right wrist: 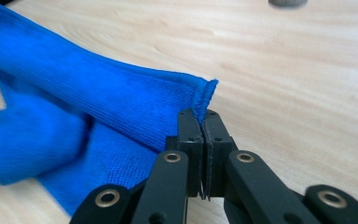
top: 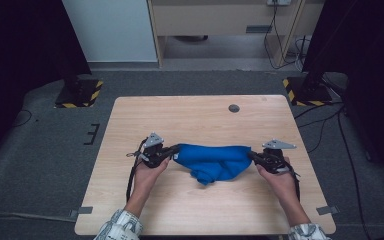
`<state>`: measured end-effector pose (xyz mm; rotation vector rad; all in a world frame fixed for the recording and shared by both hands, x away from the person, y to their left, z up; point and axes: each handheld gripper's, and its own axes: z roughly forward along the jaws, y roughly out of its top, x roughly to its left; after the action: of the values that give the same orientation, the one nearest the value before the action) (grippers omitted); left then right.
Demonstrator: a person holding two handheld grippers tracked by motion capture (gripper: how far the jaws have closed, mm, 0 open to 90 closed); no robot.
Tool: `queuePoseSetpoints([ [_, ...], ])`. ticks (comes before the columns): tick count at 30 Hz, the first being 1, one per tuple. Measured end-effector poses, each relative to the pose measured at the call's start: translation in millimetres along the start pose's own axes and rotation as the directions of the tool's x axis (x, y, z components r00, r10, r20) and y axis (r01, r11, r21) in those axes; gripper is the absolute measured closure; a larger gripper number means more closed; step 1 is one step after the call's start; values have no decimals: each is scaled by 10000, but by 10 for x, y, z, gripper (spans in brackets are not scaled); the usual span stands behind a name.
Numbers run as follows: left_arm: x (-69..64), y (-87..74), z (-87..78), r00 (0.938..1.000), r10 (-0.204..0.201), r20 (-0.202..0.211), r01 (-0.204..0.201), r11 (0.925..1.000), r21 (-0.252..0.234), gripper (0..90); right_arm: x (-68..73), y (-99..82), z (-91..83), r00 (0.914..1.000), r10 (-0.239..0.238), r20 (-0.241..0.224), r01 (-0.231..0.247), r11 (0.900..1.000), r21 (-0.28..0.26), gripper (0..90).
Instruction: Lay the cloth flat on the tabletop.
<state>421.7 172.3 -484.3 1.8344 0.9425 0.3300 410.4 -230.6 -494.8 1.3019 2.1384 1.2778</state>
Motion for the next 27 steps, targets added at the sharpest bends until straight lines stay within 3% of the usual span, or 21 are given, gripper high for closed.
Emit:
queuePoseSetpoints([
  [4,-35,108,-80,10000,-24,19,25,9992,-400,880,35,98,-157,9998,-66,-180,59,9993,-377,886],
  [10,-64,210,-133,10000,-36,91,42,9975,-700,881,85,216,-235,9992,-245,-315,223,9974,-690,886],
  [21,-82,250,-121,10000,11,-18,-12,9982,-594,881,84,318,-199,9990,-321,-299,298,9968,-743,886],
  [27,-91,307,-160,9999,99,-48,-102,9979,-635,882,112,372,-262,9985,-362,-409,326,9957,-872,886],
])
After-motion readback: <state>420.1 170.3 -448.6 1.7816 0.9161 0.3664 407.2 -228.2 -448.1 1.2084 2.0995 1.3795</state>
